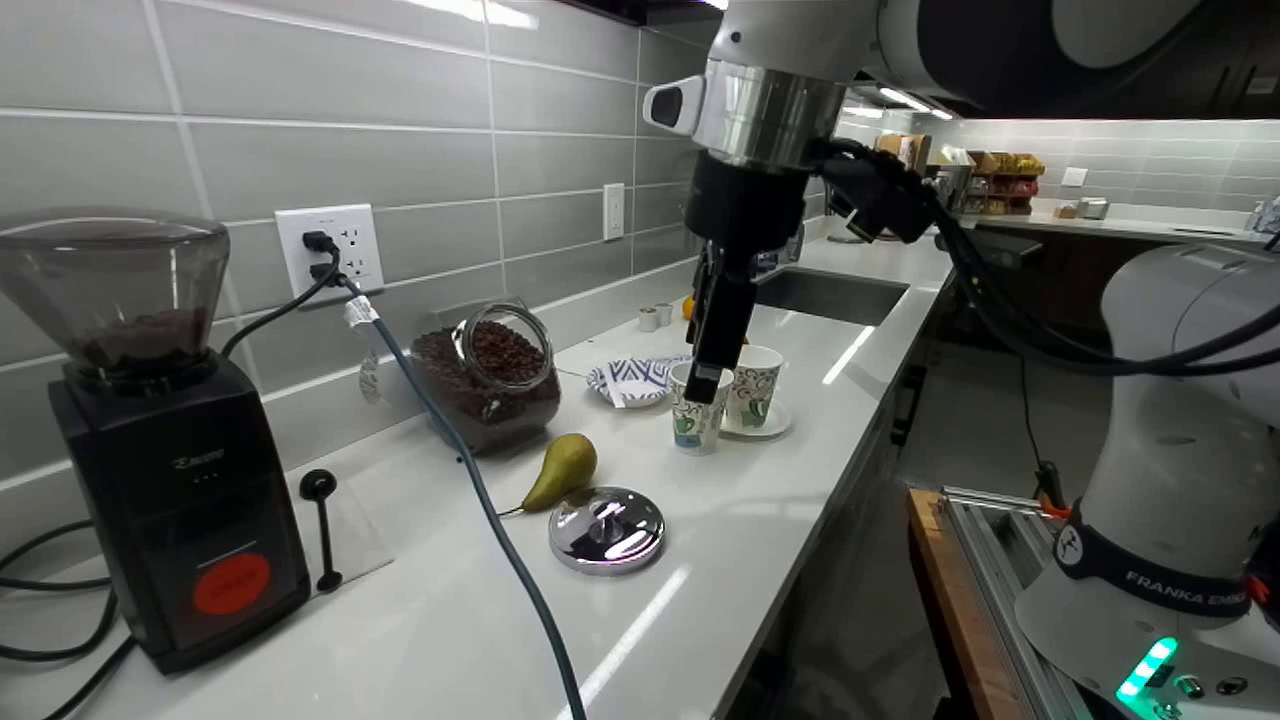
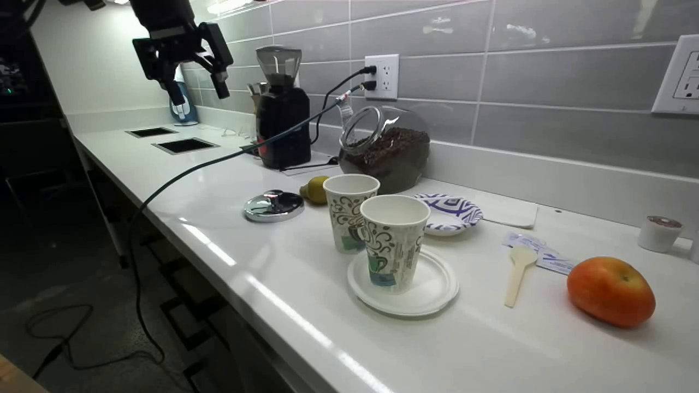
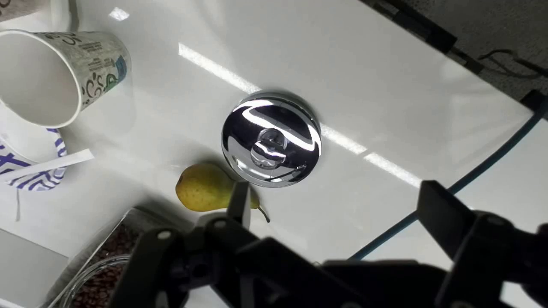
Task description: Pick up the lid from the counter and put it on the jar
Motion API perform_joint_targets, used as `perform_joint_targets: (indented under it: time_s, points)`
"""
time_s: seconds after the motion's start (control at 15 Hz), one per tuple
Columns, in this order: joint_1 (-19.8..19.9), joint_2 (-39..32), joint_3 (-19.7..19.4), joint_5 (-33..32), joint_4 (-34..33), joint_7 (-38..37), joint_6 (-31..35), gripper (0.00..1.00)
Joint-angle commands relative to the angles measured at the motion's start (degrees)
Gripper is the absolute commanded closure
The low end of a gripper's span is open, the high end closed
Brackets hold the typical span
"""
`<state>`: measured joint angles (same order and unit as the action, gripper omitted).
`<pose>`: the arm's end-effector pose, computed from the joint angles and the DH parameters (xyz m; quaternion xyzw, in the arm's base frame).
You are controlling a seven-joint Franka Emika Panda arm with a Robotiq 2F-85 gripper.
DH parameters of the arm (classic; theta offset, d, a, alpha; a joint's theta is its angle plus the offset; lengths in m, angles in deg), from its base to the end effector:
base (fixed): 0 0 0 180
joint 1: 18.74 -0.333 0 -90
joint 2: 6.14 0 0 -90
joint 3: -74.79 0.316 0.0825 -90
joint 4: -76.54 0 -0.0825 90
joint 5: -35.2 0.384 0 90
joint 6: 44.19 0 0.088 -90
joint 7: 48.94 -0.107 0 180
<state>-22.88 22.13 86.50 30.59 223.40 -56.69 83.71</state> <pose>0.3899 0.1093 0.4440 0.9902 0.0842 0.0899 0.0653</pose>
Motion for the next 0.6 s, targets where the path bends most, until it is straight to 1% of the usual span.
perform_joint_targets:
  time_s: [0.0, 0.2, 0.4, 0.53]
  points:
    - [0.88, -2.25, 0.02, -1.26, -0.64, -3.70, -0.13, 0.00]
    - [2.45, -6.02, -0.11, -1.42, -0.87, -7.55, -0.54, 0.00]
    - [3.72, -11.44, -0.59, -1.30, -1.09, -11.21, 1.51, 0.00]
    - [3.88, -15.16, -1.72, -0.04, -1.38, -12.23, 3.19, 0.00]
